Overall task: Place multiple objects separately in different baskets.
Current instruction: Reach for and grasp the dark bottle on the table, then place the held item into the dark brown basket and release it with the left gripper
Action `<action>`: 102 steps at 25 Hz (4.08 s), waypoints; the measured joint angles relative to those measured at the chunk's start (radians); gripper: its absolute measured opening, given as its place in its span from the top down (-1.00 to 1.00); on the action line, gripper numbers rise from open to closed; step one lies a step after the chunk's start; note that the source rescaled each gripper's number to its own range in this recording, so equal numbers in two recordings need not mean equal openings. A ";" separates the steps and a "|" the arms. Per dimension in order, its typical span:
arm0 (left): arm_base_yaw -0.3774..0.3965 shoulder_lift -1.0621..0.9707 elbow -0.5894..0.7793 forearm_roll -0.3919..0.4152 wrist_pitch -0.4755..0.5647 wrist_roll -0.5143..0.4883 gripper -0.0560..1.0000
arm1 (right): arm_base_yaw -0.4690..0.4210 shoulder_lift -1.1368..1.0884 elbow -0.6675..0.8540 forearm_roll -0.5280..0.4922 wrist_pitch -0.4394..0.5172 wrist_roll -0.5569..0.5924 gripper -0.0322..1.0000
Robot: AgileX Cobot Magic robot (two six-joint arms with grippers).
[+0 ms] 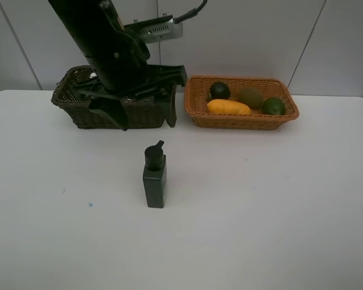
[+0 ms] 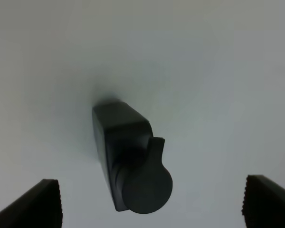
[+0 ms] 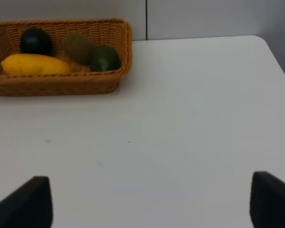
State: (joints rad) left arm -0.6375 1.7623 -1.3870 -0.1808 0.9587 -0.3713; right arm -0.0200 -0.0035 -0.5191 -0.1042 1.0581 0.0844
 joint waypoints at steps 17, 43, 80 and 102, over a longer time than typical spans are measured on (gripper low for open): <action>-0.042 0.180 0.000 0.083 -0.007 -0.035 -1.00 | 0.000 0.000 0.000 0.000 0.000 0.000 -0.99; -0.081 0.245 0.000 0.089 -0.029 -0.066 0.12 | 0.000 0.000 0.000 0.000 0.000 0.000 -0.99; 0.121 0.243 -0.500 0.425 0.046 0.294 0.12 | 0.000 0.000 0.000 0.000 0.000 0.000 -0.99; 0.197 0.438 -0.500 0.569 -0.137 0.314 0.12 | 0.000 0.000 0.000 0.000 0.000 0.000 -0.99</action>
State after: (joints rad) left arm -0.4404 2.2000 -1.8870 0.3881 0.8221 -0.0577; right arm -0.0200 -0.0035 -0.5191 -0.1042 1.0581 0.0844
